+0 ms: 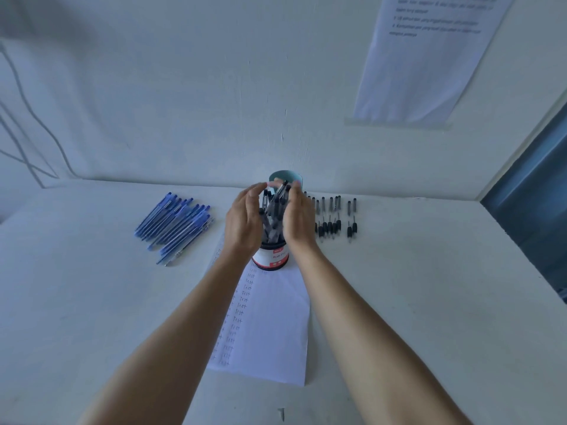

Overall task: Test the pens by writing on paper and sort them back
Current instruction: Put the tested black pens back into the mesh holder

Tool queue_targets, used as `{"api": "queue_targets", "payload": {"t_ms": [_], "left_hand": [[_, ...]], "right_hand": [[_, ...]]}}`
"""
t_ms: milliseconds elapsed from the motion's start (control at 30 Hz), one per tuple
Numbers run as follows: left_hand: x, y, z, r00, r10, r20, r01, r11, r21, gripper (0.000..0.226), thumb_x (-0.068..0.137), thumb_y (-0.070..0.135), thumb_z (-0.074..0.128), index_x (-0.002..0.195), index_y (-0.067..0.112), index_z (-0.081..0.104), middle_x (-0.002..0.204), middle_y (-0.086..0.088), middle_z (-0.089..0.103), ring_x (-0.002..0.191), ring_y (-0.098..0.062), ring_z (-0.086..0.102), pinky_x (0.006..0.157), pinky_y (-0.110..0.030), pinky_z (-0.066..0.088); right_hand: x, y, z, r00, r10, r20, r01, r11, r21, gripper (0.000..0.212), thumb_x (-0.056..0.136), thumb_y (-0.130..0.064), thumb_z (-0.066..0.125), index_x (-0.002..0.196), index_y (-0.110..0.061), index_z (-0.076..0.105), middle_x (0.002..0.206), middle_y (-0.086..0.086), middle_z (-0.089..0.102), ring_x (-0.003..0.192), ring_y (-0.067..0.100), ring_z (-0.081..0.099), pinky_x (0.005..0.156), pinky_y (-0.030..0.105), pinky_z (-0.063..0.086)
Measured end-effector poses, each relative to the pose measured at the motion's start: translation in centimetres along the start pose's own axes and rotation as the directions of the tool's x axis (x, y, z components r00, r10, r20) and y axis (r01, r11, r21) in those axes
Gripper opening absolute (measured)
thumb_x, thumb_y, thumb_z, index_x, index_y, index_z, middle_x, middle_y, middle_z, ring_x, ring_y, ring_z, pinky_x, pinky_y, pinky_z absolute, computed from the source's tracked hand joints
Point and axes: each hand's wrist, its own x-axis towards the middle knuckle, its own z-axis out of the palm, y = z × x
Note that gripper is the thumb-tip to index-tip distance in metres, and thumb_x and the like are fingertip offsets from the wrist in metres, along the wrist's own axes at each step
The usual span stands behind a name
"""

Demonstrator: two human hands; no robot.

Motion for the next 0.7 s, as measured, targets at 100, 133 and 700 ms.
{"api": "queue_targets", "payload": {"t_ms": [100, 133, 700], "left_hand": [[0.2, -0.7, 0.1, 1.000, -0.001, -0.029, 0.005, 0.994, 0.108, 0.038, 0.108, 0.016, 0.032, 0.133, 0.012, 0.060, 0.132, -0.005, 0.059, 0.122, -0.017, 0.054, 0.098, -0.016, 0.036], [0.1, -0.8, 0.0, 1.000, -0.005, -0.028, 0.008, 0.994, 0.112, 0.038, 0.108, 0.019, 0.033, 0.134, 0.012, 0.059, 0.132, -0.005, 0.059, 0.121, -0.015, 0.053, 0.094, -0.010, 0.034], [2.3, 3.9, -0.8, 0.967, 0.092, 0.240, -0.179, 0.910, 0.375, 0.035, 0.098, 0.039, 0.052, 0.131, 0.047, 0.057, 0.110, 0.027, 0.063, 0.112, -0.008, 0.054, 0.083, -0.032, 0.016]], "right_hand": [[-0.1, 1.0, 0.2, 0.998, -0.064, 0.017, 0.066, 0.986, -0.152, 0.044, 0.105, -0.036, 0.029, 0.095, -0.020, 0.068, 0.090, -0.006, 0.067, 0.086, 0.004, 0.062, 0.083, 0.028, 0.045], [-0.1, 1.3, 0.2, 0.997, -0.076, 0.029, 0.080, 0.982, -0.169, 0.040, 0.106, -0.033, 0.030, 0.116, -0.019, 0.066, 0.114, 0.001, 0.068, 0.107, 0.010, 0.062, 0.095, 0.030, 0.045], [-1.9, 1.3, -1.8, 0.957, 0.166, 0.237, -0.215, 0.956, 0.198, 0.048, 0.108, -0.038, 0.028, 0.139, -0.014, 0.055, 0.131, 0.008, 0.065, 0.126, 0.017, 0.058, 0.110, 0.042, 0.043]]}}
